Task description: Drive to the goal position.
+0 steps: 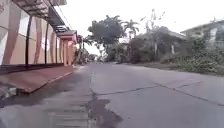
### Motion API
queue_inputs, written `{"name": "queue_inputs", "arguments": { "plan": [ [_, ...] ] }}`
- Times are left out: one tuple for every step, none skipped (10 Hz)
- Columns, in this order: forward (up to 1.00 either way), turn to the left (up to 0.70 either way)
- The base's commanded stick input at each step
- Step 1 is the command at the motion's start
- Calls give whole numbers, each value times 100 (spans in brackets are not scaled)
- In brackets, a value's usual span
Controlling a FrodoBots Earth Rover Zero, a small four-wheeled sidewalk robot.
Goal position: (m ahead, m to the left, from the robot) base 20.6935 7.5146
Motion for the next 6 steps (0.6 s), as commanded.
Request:
{"name": "queue_inputs", "arguments": {
  "plan": [
    [100,2],
    [100,2],
    [100,-20],
    [100,-38],
    [100,-18],
    [100,2]
  ]
}}
